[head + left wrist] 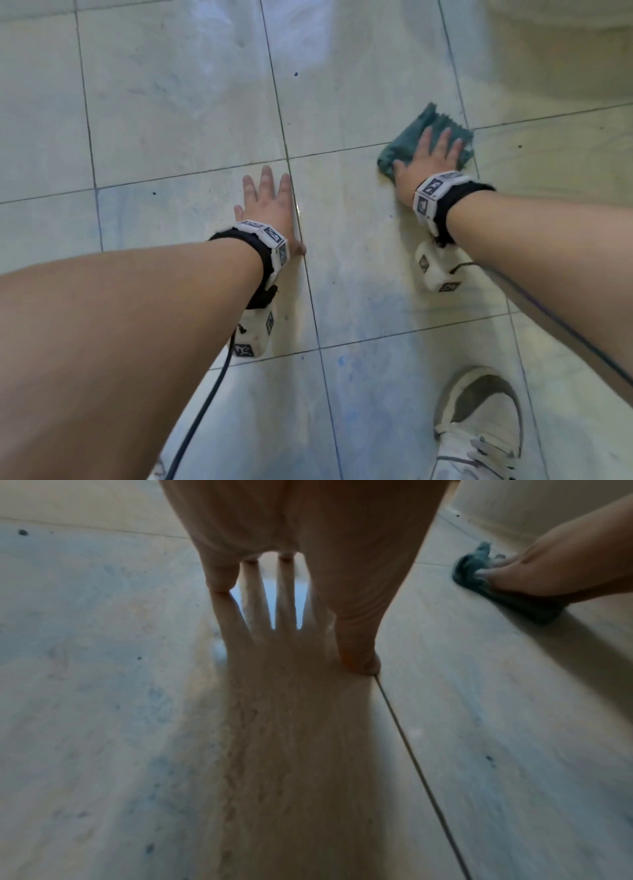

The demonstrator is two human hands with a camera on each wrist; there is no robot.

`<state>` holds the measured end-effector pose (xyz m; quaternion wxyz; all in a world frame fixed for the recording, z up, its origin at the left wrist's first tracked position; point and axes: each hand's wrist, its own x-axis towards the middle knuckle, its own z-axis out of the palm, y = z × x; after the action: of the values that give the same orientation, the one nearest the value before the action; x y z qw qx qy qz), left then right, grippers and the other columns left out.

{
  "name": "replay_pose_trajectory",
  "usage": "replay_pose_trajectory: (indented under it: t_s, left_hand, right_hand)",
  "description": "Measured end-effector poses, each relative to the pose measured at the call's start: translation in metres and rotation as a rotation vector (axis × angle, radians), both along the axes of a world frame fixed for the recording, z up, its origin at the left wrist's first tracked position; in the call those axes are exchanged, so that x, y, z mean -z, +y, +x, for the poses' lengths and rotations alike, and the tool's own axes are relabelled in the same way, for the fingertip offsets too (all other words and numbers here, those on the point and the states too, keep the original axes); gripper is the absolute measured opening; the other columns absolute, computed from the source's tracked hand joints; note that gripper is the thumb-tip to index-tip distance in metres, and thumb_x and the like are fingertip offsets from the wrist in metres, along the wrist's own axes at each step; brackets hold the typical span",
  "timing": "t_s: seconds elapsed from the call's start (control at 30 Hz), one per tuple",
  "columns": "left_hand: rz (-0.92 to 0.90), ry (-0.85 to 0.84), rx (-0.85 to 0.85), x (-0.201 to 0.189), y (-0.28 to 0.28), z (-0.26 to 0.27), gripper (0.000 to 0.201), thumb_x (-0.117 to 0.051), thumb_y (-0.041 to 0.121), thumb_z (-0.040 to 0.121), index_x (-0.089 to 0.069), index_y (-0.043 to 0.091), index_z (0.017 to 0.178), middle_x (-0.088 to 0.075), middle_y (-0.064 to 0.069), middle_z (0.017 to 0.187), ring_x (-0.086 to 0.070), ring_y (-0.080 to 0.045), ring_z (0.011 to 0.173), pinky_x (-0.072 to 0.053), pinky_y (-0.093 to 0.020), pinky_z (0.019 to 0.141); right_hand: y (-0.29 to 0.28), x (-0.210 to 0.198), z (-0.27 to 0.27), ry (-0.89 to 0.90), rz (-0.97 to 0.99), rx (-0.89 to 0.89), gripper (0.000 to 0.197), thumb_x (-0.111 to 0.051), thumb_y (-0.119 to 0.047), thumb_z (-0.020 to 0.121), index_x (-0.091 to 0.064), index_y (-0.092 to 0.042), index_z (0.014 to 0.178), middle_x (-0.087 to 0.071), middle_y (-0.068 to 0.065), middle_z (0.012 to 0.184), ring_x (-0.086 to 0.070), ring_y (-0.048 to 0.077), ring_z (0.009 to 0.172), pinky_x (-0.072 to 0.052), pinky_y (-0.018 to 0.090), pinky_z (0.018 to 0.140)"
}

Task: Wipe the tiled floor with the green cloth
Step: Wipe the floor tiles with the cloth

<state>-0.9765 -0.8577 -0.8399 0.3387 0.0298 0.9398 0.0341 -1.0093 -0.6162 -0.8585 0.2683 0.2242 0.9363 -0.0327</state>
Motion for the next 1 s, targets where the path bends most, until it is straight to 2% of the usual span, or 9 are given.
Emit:
replay_pose_trajectory:
  t_s: [0.07, 0.17, 0.3, 0.37, 0.5, 0.57, 0.63, 0.83, 1.0]
  left_hand:
    - [-0.007, 0.003, 0.001, 0.0, 0.0, 0.0, 0.129, -0.087, 0.042, 0.068, 0.005, 0.024, 0.157, 0.018, -0.003, 0.164, 0.015, -0.035, 0.15, -0.019, -0.059, 0.117]
    - [0.002, -0.004, 0.007, 0.0, 0.001, -0.001, 0.128, -0.086, 0.042, 0.069, 0.005, 0.024, 0.157, 0.019, -0.003, 0.163, 0.015, -0.036, 0.15, -0.017, -0.059, 0.118]
    - [-0.004, 0.0, 0.014, -0.001, 0.0, -0.001, 0.126, -0.084, 0.044, 0.072, 0.006, 0.024, 0.157, 0.018, -0.004, 0.164, 0.013, -0.035, 0.15, -0.018, -0.058, 0.117]
    - [-0.001, -0.007, 0.014, -0.002, -0.001, 0.002, 0.127, -0.085, 0.044, 0.071, 0.006, 0.024, 0.157, 0.02, -0.004, 0.163, 0.015, -0.035, 0.15, -0.015, -0.058, 0.118]
    - [0.008, -0.006, 0.014, -0.003, -0.003, 0.001, 0.126, -0.085, 0.042, 0.072, 0.007, 0.025, 0.157, 0.021, -0.002, 0.163, 0.017, -0.034, 0.149, -0.014, -0.058, 0.119]
    - [0.009, -0.006, 0.008, -0.003, -0.001, 0.001, 0.126, -0.085, 0.041, 0.072, 0.007, 0.025, 0.157, 0.021, -0.002, 0.163, 0.017, -0.035, 0.149, -0.015, -0.058, 0.119]
    - [0.008, -0.01, 0.006, -0.002, 0.0, 0.001, 0.126, -0.085, 0.041, 0.072, 0.007, 0.024, 0.157, 0.021, -0.002, 0.163, 0.017, -0.035, 0.149, -0.015, -0.058, 0.119]
    - [0.005, -0.024, 0.01, -0.004, 0.002, 0.0, 0.128, -0.086, 0.042, 0.072, 0.008, 0.023, 0.157, 0.022, -0.005, 0.163, 0.018, -0.036, 0.149, -0.013, -0.058, 0.119]
    - [-0.008, -0.02, 0.012, -0.004, 0.002, 0.001, 0.129, -0.086, 0.043, 0.071, 0.008, 0.023, 0.157, 0.022, -0.004, 0.163, 0.018, -0.036, 0.149, -0.014, -0.059, 0.119]
  right_hand:
    - [-0.029, 0.005, 0.014, 0.016, -0.03, -0.118, 0.081, -0.03, -0.053, 0.103, 0.008, -0.007, 0.157, 0.011, 0.023, 0.163, 0.011, 0.043, 0.15, 0.003, 0.052, 0.123]
    - [-0.091, 0.005, 0.043, 0.027, -0.116, -0.438, 0.083, -0.031, -0.053, 0.102, 0.012, -0.007, 0.156, 0.016, 0.025, 0.162, 0.015, 0.044, 0.149, 0.003, 0.055, 0.122]
    - [-0.115, 0.001, 0.055, 0.044, -0.21, -0.618, 0.08, -0.033, -0.053, 0.102, 0.011, -0.016, 0.158, 0.02, 0.015, 0.163, 0.019, 0.034, 0.15, 0.004, 0.043, 0.122]
    - [-0.089, 0.004, 0.047, 0.082, -0.143, -0.584, 0.079, -0.029, -0.054, 0.102, 0.011, -0.015, 0.158, 0.018, 0.015, 0.164, 0.017, 0.034, 0.151, 0.008, 0.042, 0.121]
    - [-0.014, 0.009, 0.011, 0.048, 0.031, -0.164, 0.079, -0.025, -0.056, 0.102, 0.01, -0.012, 0.158, 0.015, 0.019, 0.164, 0.014, 0.039, 0.15, 0.008, 0.045, 0.122]
    - [0.0, 0.004, 0.01, 0.036, 0.027, 0.023, 0.08, -0.028, -0.055, 0.102, 0.008, -0.012, 0.159, 0.014, 0.018, 0.164, 0.012, 0.039, 0.151, 0.007, 0.046, 0.122]
    - [-0.011, 0.002, 0.021, 0.042, -0.008, 0.094, 0.079, -0.029, -0.053, 0.102, 0.009, -0.011, 0.158, 0.013, 0.018, 0.164, 0.011, 0.04, 0.151, 0.003, 0.049, 0.121]
    - [-0.095, 0.001, 0.076, 0.003, -0.148, -0.332, 0.081, -0.03, -0.052, 0.102, 0.016, -0.012, 0.156, 0.023, 0.019, 0.161, 0.021, 0.04, 0.148, 0.004, 0.048, 0.121]
    - [-0.083, 0.004, 0.052, 0.04, -0.151, -0.489, 0.079, -0.028, -0.054, 0.102, 0.014, -0.015, 0.157, 0.022, 0.015, 0.163, 0.019, 0.034, 0.15, 0.005, 0.044, 0.123]
